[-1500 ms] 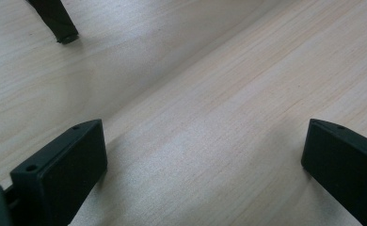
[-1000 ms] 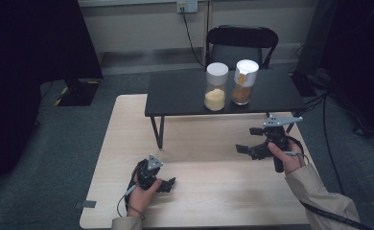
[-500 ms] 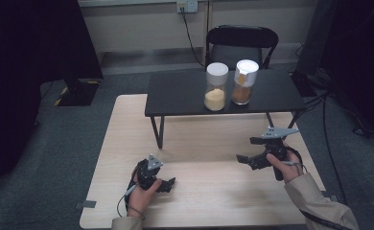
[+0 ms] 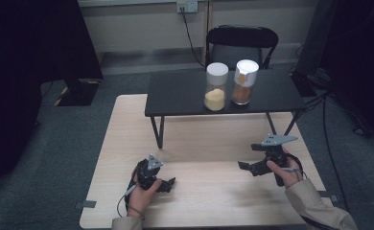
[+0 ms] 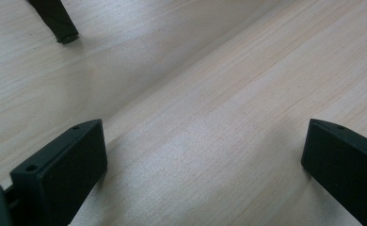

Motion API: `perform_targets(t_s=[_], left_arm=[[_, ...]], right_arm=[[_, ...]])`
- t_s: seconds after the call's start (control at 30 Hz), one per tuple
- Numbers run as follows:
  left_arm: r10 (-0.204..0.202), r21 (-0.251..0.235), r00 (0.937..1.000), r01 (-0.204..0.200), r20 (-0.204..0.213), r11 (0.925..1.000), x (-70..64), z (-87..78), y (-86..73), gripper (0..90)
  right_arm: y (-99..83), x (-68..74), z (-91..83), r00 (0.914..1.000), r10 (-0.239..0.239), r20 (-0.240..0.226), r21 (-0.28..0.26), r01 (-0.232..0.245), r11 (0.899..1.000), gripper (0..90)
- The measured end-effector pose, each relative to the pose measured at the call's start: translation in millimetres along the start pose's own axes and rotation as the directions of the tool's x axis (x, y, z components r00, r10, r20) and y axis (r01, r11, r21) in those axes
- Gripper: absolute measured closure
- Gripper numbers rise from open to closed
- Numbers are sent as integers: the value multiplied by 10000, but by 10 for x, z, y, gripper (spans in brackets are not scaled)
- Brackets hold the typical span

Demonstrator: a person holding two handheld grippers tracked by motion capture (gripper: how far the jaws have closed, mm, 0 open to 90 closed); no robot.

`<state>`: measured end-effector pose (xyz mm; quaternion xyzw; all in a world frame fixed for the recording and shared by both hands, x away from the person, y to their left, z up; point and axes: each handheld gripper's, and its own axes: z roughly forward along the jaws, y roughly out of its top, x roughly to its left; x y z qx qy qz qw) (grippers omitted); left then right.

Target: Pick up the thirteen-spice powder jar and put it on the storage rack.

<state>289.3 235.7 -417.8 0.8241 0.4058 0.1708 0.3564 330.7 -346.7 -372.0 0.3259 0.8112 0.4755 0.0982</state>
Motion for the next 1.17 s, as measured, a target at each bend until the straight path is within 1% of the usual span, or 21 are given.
perform_targets(t_s=[0.2,0.27,0.4,0.43,0.53,0.63,0.73,0.83,1.07,1.17], left_arm=[[0,1,10000,0,1,10000,0,0,0,0],[-1,1,10000,1,0,10000,0,0,0,0],[1,1,10000,-1,1,10000,0,0,0,0],[6,4,10000,-6,-1,10000,0,0,1,0],[1,1,10000,-1,-1,10000,0,0,0,0],[-1,1,10000,1,-1,10000,0,0,0,0],[4,1,10000,-4,-2,10000,0,0,0,0],[1,0,10000,-1,-1,10000,0,0,0,0],[5,2,10000,-5,-2,10000,0,0,0,0],[3,3,10000,-3,1,10000,0,0,0,0]], right_arm=[[-90,-31,10,10000,89,33,135,-89,9999,4],[-107,-33,10,10000,38,74,221,-40,9997,4],[-157,-54,2,9999,81,120,311,-85,9995,4],[-164,-58,0,9999,92,144,372,-97,9993,4],[-182,-52,-2,9996,-79,277,614,61,9981,4],[-233,-69,-2,9996,-7,285,689,-13,9976,5],[-272,-63,3,9992,-123,369,821,93,9966,6],[-295,-42,9,9978,-435,506,1008,383,9942,8],[-332,-17,30,9960,-643,628,1332,555,9895,9],[-340,-22,54,9957,-632,679,1464,527,9878,9]])
